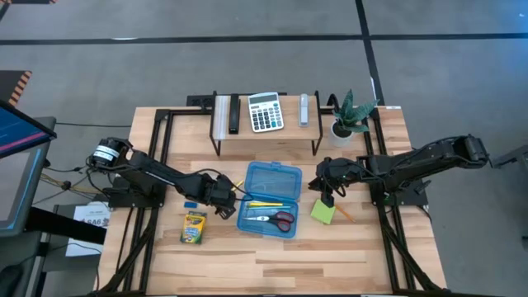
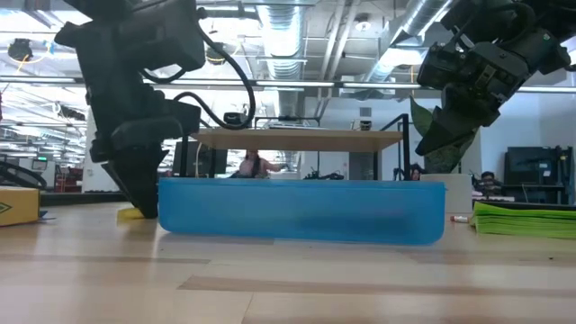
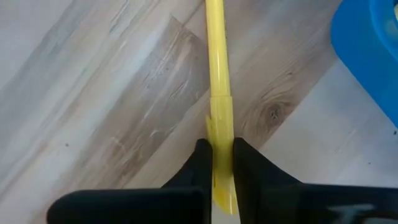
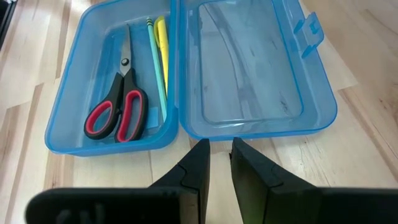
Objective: Pack school essentials
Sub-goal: Put the yellow pen into the blue supply box
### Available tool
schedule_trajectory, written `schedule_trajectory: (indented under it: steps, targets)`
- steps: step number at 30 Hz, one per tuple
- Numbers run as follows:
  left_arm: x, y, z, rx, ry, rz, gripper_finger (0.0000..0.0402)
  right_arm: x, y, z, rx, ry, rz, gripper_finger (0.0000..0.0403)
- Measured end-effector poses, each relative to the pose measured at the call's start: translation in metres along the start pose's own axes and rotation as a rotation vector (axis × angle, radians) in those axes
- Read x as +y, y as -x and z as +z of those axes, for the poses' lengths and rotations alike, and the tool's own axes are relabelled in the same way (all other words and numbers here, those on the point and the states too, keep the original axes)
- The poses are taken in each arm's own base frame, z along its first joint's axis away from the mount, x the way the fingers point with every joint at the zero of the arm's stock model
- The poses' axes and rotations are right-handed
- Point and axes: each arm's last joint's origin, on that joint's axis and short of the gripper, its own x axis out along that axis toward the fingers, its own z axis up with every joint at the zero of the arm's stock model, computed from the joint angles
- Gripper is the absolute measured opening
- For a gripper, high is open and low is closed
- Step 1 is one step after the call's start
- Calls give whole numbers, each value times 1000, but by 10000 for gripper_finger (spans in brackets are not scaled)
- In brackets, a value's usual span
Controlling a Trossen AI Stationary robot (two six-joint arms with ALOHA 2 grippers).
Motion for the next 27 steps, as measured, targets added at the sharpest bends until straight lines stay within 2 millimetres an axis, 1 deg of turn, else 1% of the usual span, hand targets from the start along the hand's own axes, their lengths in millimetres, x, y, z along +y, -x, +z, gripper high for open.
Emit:
schedule_trajectory:
  steps: [6, 9, 12, 22, 27]
  targets:
    - [1, 11, 6, -30, -15, 56, 3, 0, 0, 0, 0, 0, 0, 88]
    - [4, 11, 3, 7, -29, 96, 5, 0, 0, 0, 0, 0, 0, 88]
    - [1, 14, 6, -8, -28, 80, 4, 0, 0, 0, 0, 1, 0, 88]
    - [3, 16, 5, -1, -42, 86, 2, 0, 0, 0, 0, 3, 0, 88]
    - [-1, 24, 8, -22, -51, 60, 1, 0, 0, 0, 0, 3, 0, 88]
